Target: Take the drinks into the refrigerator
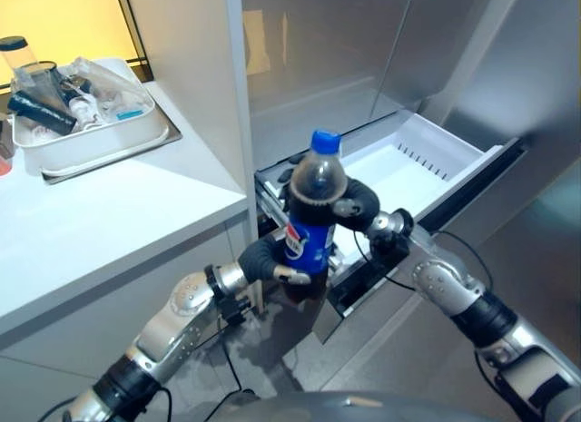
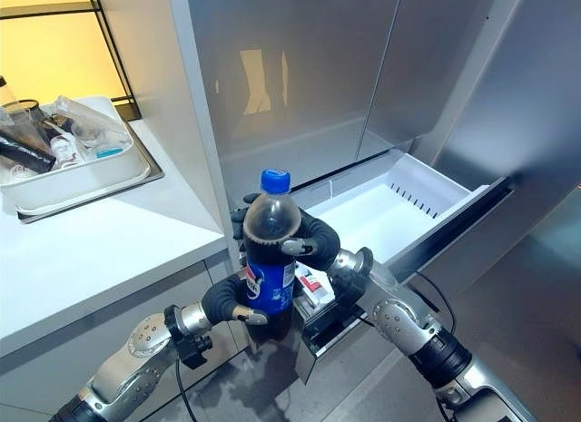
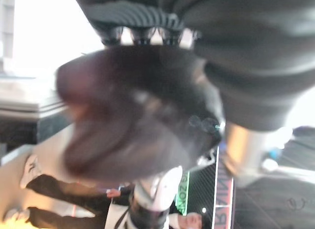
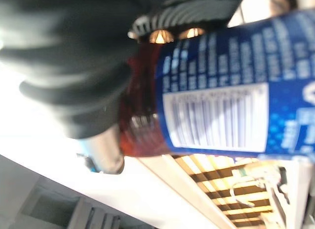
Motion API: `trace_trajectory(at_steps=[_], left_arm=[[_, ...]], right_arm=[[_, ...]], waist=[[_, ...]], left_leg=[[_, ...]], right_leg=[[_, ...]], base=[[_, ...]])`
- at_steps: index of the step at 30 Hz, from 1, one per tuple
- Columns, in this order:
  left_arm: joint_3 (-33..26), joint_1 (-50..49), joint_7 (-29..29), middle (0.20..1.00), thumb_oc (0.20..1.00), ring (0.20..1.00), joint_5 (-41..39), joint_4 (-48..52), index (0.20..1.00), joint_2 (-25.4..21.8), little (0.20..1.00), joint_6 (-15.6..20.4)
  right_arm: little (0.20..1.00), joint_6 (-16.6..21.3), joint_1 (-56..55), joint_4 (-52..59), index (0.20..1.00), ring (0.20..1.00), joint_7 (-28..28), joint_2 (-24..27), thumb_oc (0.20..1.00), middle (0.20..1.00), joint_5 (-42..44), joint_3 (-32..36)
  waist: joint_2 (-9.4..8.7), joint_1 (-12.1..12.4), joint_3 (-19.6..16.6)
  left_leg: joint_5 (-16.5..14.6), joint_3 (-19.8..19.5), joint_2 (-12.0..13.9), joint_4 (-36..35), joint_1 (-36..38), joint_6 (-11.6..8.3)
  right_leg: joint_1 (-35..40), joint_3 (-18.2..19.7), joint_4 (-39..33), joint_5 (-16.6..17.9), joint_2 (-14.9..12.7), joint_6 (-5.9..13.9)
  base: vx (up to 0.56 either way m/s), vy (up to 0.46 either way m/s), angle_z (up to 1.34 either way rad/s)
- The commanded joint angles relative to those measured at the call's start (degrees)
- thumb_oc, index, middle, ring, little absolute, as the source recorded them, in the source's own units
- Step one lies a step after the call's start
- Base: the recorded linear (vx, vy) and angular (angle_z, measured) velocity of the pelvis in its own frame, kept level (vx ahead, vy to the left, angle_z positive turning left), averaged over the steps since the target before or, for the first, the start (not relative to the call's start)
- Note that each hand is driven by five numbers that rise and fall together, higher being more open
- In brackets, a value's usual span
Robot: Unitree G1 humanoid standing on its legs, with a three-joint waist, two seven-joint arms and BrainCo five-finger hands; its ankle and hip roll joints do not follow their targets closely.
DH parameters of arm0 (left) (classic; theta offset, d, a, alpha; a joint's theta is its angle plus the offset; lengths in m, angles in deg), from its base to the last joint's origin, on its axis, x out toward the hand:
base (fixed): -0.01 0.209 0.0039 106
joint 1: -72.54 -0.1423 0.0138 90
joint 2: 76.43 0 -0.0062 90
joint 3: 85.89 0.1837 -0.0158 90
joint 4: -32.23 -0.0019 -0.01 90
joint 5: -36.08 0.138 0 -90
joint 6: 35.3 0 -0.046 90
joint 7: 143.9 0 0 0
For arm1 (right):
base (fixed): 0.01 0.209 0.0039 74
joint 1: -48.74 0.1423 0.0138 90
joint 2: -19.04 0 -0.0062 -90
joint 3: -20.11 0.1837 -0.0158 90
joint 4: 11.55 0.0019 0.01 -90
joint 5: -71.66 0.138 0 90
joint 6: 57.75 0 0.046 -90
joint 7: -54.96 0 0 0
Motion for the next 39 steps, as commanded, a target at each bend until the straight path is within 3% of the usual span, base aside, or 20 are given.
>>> trace_trajectory(at_steps=[1,21,39], left_arm=[[-2.0,2.8,-0.4,1.000,1.000,1.000,-1.5,0.7,1.000,1.8,1.000,2.6],[-1.9,0.2,-1.8,1.000,1.000,1.000,-4.0,1.4,1.000,-0.2,1.000,1.1],[-2.4,-1.7,-2.6,1.000,1.000,1.000,-6.7,1.1,1.000,-3.2,1.000,-0.1]], right_arm=[[0.200,4.5,3.4,6.0,0.200,0.200,0.7,-2.3,0.200,0.200,3.5,4.5],[0.200,9.3,7.0,-2.3,0.200,0.200,-2.9,0.2,0.200,0.200,2.2,12.2],[0.200,13.4,14.3,-15.0,0.200,0.200,-7.2,10.8,0.200,0.200,1.6,18.3]], waist=[[-1.32,-0.5,-1.7],[-1.95,-0.1,-2.1],[-2.72,0.0,-2.0]], left_leg=[[-3.2,-4.8,-3.4,1.0,-1.4,5.54],[-3.5,-4.7,-3.2,1.1,-1.2,5.39],[-3.8,-4.3,-2.9,1.0,-1.3,5.00]], right_leg=[[0.4,-4.0,3.1,-2.6,-0.1,0.37],[0.6,-4.3,3.2,-2.9,0.1,0.45],[0.0,-4.2,3.9,-3.1,0.5,0.60]], base=[[0.00,0.000,0.00],[0.00,0.000,0.00],[0.00,0.000,0.00]])
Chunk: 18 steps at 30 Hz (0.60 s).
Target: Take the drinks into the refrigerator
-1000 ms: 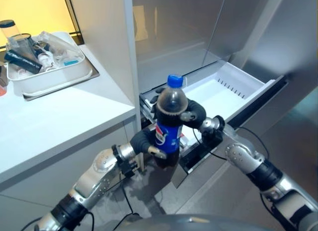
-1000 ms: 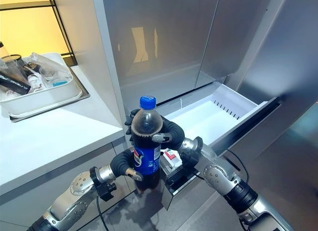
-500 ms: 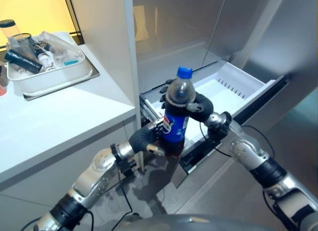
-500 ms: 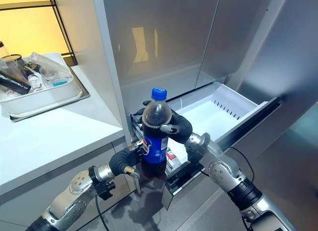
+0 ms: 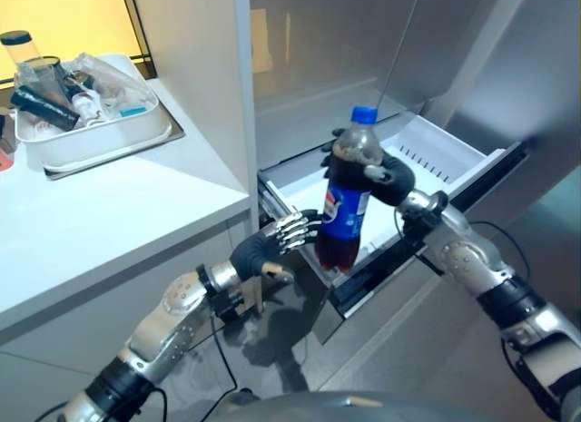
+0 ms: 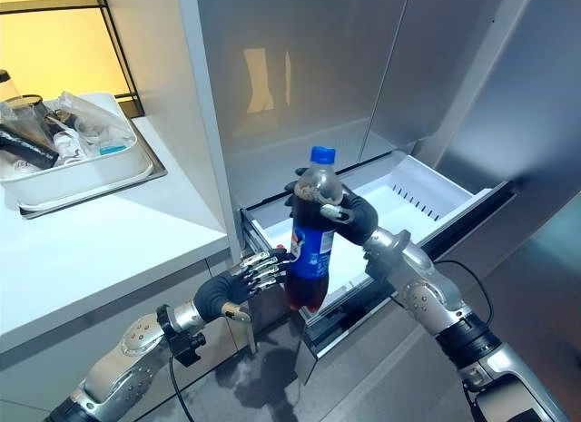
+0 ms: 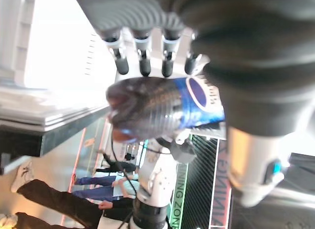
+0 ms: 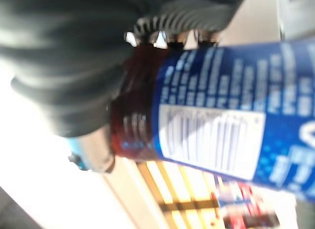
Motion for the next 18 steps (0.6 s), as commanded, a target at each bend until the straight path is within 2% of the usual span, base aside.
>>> trace_trajectory(at_steps=[1,11,18], left_arm=[[-0.4,-0.3,-1.5,1.000,1.000,1.000,-2.6,1.0,1.000,-1.4,1.000,2.3],[-3.2,-2.6,-0.5,1.000,1.000,1.000,-2.9,1.2,1.000,-1.8,1.000,3.0],[-7.7,-4.3,-0.4,1.000,1.000,1.000,-7.9,3.4,1.000,-0.5,1.000,4.5]], right_arm=[[0.200,7.8,12.1,-2.7,0.200,0.200,-1.6,3.7,0.200,0.200,1.9,9.0],[0.200,8.3,12.2,-5.2,0.200,0.200,-2.4,7.2,0.200,0.200,2.3,11.0],[0.200,9.6,9.1,-5.5,0.200,0.200,-3.9,7.7,0.200,0.200,0.8,13.9]], waist=[[-1.77,-0.6,-2.0],[-2.04,-0.8,-1.7],[-2.13,-0.8,-1.3]], left_leg=[[-3.8,-4.2,-3.0,1.5,-1.1,4.89],[-3.9,-3.9,-2.9,1.5,-1.3,4.71],[-3.9,-3.9,-2.8,1.4,-1.4,4.69]], right_leg=[[0.2,-4.2,4.0,-3.2,0.4,0.62],[-0.1,-4.1,4.0,-3.4,0.6,0.63],[-0.2,-4.3,4.0,-3.5,0.7,0.70]], base=[[0.00,0.000,0.00],[0.00,0.000,0.00],[0.00,0.000,0.00]])
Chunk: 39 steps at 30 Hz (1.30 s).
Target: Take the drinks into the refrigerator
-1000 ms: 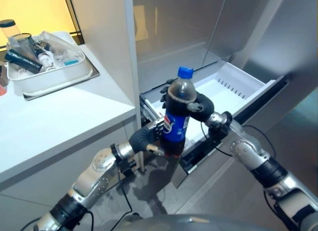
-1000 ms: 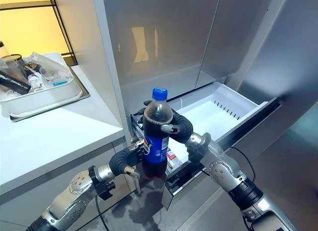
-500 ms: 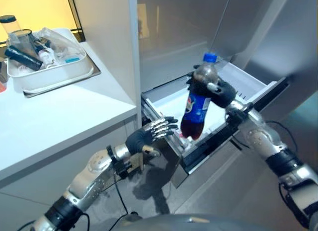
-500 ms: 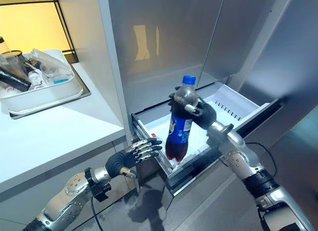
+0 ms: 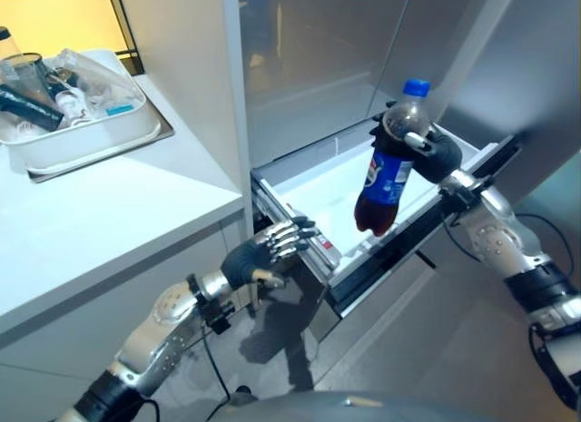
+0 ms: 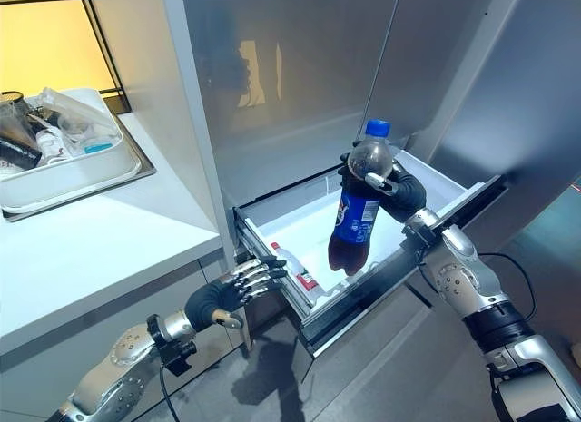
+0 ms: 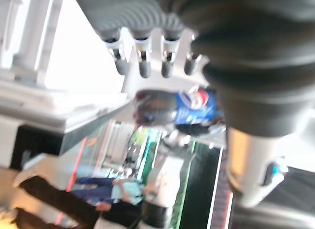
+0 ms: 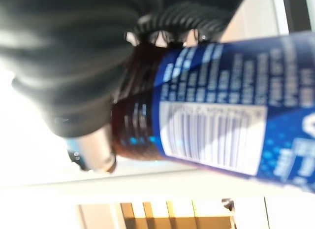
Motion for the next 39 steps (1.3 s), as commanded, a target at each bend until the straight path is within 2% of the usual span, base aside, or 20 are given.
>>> trace_trajectory(at_steps=[1,6,8,15,21,32,39], left_arm=[[-2.6,0.6,-0.1,1.000,1.000,1.000,-5.6,3.2,1.000,-0.5,1.000,4.5],[-6.3,-1.3,-0.2,1.000,1.000,1.000,-9.0,5.5,1.000,1.1,1.000,5.4],[-8.7,-2.5,0.3,1.000,1.000,1.000,-10.3,6.2,1.000,3.3,1.000,6.6],[-13.7,-4.6,0.6,1.000,1.000,1.000,-11.9,7.8,1.000,5.3,1.000,7.9],[-17.0,-5.9,0.3,1.000,1.000,1.000,-11.3,7.4,1.000,3.4,1.000,8.7],[-18.0,-5.9,-0.5,1.000,1.000,1.000,-10.8,8.0,1.000,0.1,1.000,9.4],[-17.7,-4.6,0.3,1.000,1.000,1.000,-11.0,9.0,1.000,-2.9,1.000,10.4]], right_arm=[[0.200,7.8,7.3,0.1,0.200,0.200,-0.7,2.7,0.200,0.200,1.2,8.8],[0.200,9.2,6.2,0.4,0.200,0.200,-1.9,3.4,0.200,0.200,-0.4,10.7],[0.200,9.9,5.8,0.0,0.200,0.200,-2.5,3.2,0.200,0.200,-0.9,11.6],[0.200,10.2,4.8,0.8,0.200,0.200,-3.6,3.6,0.200,0.200,-3.5,12.8],[0.200,11.0,4.3,1.1,0.200,0.200,-5.0,5.1,0.200,0.200,-6.2,13.6],[0.200,11.6,5.8,-0.5,0.200,0.200,-6.3,7.2,0.200,0.200,-9.2,12.5],[0.200,11.5,10.0,-2.6,0.200,0.200,-7.1,14.0,0.200,0.200,-12.3,8.3]], waist=[[-1.63,0.6,-1.8],[-1.83,0.9,-1.3],[-2.11,1.2,-1.0],[-2.87,1.8,0.0],[-3.78,2.6,2.0],[-4.17,3.3,4.7],[-4.11,3.9,8.5]], left_leg=[[-3.9,-4.0,-2.9,1.7,-0.9,4.65],[-3.8,-4.0,-2.9,1.7,-1.3,4.71],[-3.7,-4.1,-3.0,1.7,-1.6,4.76],[-3.5,-4.4,-3.1,1.9,-2.5,4.86],[-3.2,-4.8,-3.5,2.7,-4.6,4.94],[-2.9,-5.4,-4.1,4.0,-7.2,4.87],[-2.3,-5.8,-4.6,5.9,-10.9,4.89]], right_leg=[[0.4,-4.4,4.1,-3.5,0.6,0.68],[0.2,-4.3,3.9,-3.3,0.6,0.69],[-0.1,-4.5,4.0,-3.3,0.6,0.72],[-0.7,-4.6,4.0,-3.2,0.5,0.71],[-2.6,-5.2,4.5,-3.1,0.6,0.80],[-4.4,-5.8,5.1,-3.0,0.5,0.92],[-7.3,-6.1,6.4,-2.8,0.1,0.93]], base=[[0.00,0.000,0.00],[0.00,0.000,0.00],[0.00,0.000,0.00],[0.00,0.000,0.00],[-0.02,0.001,0.00],[-0.01,0.001,0.04],[-0.05,0.003,0.11]])
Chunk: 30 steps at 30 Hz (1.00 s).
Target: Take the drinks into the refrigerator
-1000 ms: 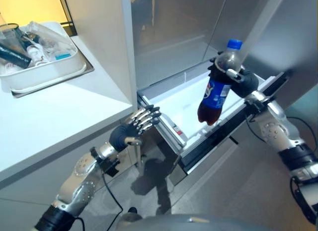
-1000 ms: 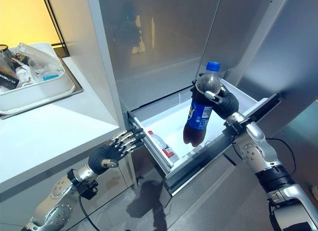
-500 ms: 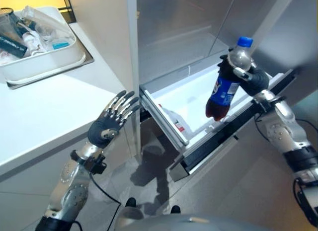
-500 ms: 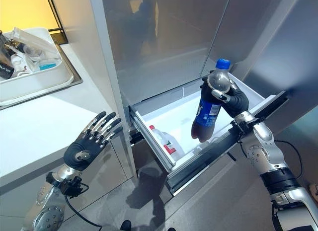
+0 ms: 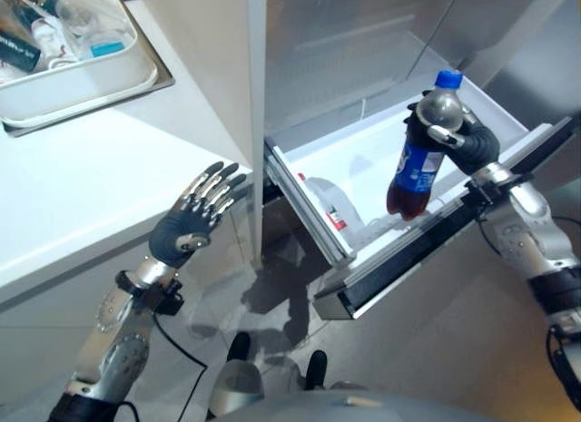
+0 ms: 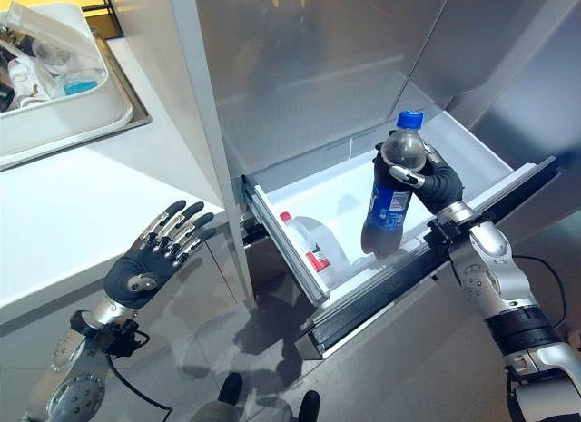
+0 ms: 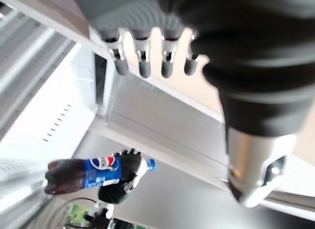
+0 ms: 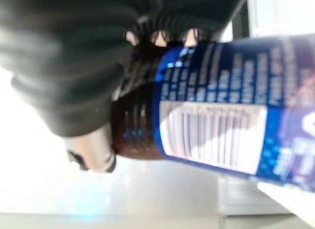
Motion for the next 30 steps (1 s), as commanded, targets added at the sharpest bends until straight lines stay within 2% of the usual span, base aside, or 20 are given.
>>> trace_trajectory(at_steps=[1,4,12,22,30], left_arm=[[-1.0,1.0,-0.4,1.000,1.000,1.000,-0.7,4.9,1.000,-3.5,1.000,4.3],[-0.7,1.7,-0.4,1.000,1.000,1.000,-0.6,5.4,1.000,-5.1,1.000,4.7],[0.6,3.4,0.2,1.000,1.000,1.000,-0.3,5.4,1.000,-7.8,1.000,5.2],[2.5,6.2,1.2,1.000,1.000,1.000,-0.2,5.6,1.000,-9.8,1.000,6.0],[3.9,7.3,1.8,1.000,1.000,1.000,0.5,5.4,1.000,-9.5,1.000,6.1]], right_arm=[[0.200,7.1,12.5,-0.4,0.200,0.200,-0.8,7.2,0.200,0.200,-0.6,1.8],[0.200,7.0,14.7,-1.9,0.200,0.200,-1.4,9.0,0.200,0.200,-2.7,-0.6],[0.200,7.6,18.7,-3.6,0.200,0.200,-3.1,10.3,0.200,0.200,-6.7,-4.0],[0.200,8.5,24.2,-4.8,0.200,0.200,-6.1,7.3,0.200,0.200,-10.6,-7.3],[0.200,8.0,24.5,-9.6,0.200,0.200,-7.6,2.1,0.200,0.200,-15.3,-8.8]], waist=[[-1.14,0.5,-0.3],[-0.89,0.7,1.2],[-0.09,0.9,3.9],[1.18,1.6,6.1],[2.02,1.8,7.0]], left_leg=[[-2.3,-2.9,-4.0,3.5,-2.6,5.00],[-1.9,-3.2,-4.0,4.1,-4.2,4.97],[-1.2,-3.8,-4.2,5.4,-7.4,4.96],[-0.6,-4.2,-4.6,6.1,-10.0,5.14],[-0.2,-4.3,-4.4,5.9,-10.7,5.21]], right_leg=[[-1.8,-3.5,6.6,-3.3,0.4,0.89],[-3.4,-3.7,7.5,-3.3,0.2,0.92],[-6.5,-4.3,9.4,-3.5,-0.2,0.75],[-9.2,-4.4,10.4,-3.4,-0.5,0.61],[-10.1,-4.4,10.4,-3.4,-0.4,0.41]], base=[[-0.05,0.006,0.01],[-0.06,0.003,0.02],[-0.03,0.001,0.02],[-0.02,0.004,0.06],[0.00,0.001,0.00]])
